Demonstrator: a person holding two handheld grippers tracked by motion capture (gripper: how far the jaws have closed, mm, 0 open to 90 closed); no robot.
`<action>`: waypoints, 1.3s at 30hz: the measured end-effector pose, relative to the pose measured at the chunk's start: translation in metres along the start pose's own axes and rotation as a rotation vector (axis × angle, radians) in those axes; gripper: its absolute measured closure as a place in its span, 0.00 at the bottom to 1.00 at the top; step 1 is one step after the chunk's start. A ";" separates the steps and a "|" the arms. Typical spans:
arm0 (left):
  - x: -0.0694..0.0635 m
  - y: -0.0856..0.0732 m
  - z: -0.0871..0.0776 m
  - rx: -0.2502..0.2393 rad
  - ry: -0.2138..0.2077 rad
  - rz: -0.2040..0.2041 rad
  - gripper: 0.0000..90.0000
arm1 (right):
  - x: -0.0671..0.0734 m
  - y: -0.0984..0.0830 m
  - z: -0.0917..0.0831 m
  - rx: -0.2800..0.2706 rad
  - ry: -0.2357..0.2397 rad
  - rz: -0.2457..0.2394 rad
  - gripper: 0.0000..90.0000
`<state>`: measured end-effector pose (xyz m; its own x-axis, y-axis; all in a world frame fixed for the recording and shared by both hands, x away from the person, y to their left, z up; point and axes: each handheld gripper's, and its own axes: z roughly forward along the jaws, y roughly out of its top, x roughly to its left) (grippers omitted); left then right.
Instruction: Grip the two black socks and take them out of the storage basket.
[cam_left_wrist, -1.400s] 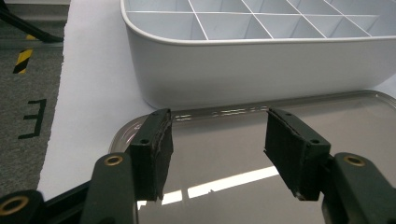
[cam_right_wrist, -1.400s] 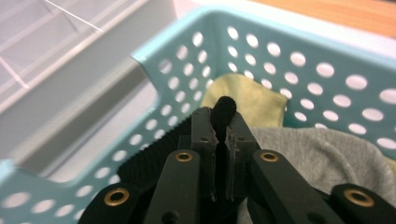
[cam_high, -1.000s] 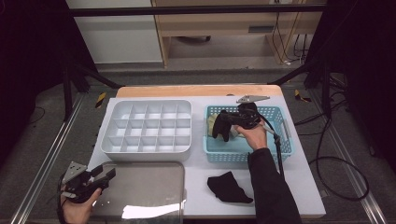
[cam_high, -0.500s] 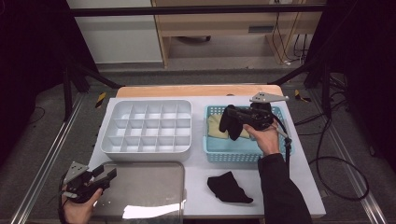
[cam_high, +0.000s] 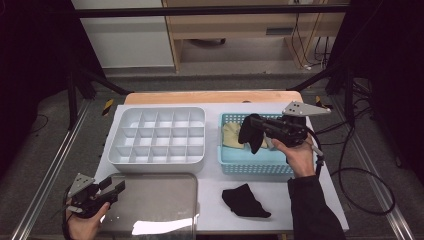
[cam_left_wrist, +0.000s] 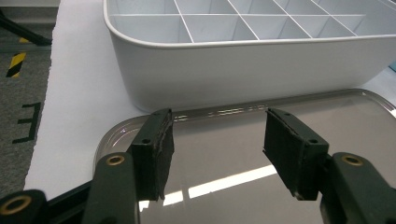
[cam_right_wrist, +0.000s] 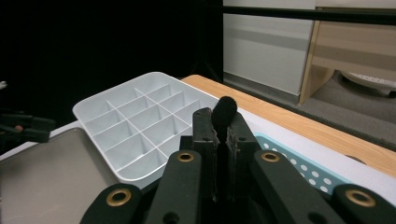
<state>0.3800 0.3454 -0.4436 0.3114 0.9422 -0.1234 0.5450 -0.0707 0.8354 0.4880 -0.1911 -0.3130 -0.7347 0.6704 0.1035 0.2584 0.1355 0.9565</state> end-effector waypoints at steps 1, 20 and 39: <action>0.000 0.000 0.000 -0.001 -0.003 -0.002 0.47 | 0.003 0.000 -0.004 -0.006 0.006 -0.009 0.94; -0.010 0.003 -0.003 -0.014 -0.023 0.016 0.48 | 0.036 -0.038 -0.060 -0.043 0.089 -0.016 0.94; -0.022 0.006 -0.005 -0.017 -0.041 0.048 0.48 | 0.033 -0.104 -0.096 0.005 0.027 0.036 0.93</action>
<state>0.3721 0.3260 -0.4331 0.3685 0.9237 -0.1048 0.5159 -0.1094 0.8496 0.3761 -0.2533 -0.3829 -0.7413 0.6553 0.1452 0.2884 0.1156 0.9505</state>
